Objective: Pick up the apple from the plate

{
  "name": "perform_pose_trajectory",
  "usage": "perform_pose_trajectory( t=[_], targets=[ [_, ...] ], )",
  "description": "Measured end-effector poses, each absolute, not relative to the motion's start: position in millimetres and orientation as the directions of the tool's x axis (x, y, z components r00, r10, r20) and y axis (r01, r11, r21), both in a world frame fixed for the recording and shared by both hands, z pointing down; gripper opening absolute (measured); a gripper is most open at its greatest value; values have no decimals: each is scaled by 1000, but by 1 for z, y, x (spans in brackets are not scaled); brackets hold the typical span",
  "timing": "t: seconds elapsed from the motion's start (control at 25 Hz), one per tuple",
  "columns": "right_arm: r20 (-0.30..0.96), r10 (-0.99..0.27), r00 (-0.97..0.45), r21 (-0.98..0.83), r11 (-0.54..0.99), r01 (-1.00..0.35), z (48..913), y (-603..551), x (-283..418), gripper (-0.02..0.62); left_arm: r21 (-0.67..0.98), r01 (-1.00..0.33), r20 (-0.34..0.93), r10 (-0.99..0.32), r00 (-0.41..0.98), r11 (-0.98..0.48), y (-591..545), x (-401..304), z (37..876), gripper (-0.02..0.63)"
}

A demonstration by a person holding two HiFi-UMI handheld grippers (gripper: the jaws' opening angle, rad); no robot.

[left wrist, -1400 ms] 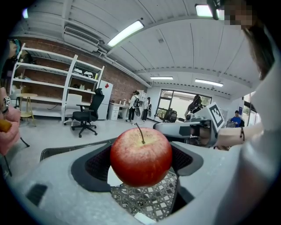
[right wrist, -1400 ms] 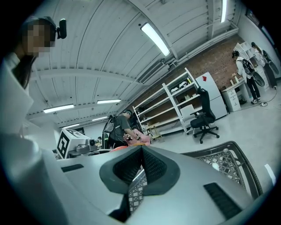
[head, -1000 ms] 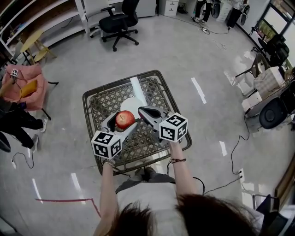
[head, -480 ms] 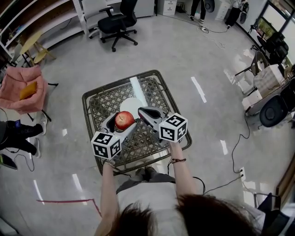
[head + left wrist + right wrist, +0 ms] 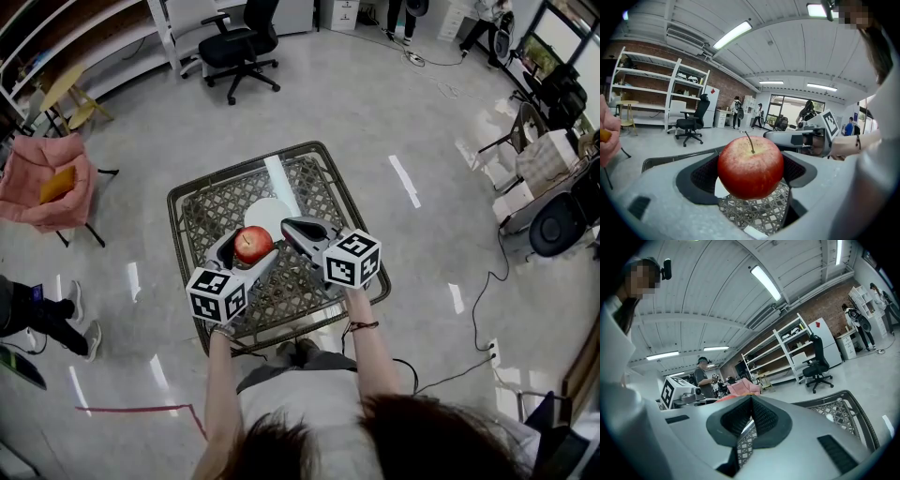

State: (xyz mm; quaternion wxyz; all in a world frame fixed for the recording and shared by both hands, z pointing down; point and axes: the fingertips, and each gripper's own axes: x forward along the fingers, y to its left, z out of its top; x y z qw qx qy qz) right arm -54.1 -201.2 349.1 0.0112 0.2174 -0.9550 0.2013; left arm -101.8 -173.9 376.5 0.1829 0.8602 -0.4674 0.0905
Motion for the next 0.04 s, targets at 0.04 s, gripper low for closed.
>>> perform_pose_trajectory(
  t=[0.04],
  targets=[
    [110, -410, -905, -379, 825, -419, 349, -201, -54, 9, 229, -837, 327, -771, 547, -497, -174, -101, 376, 414]
  ],
)
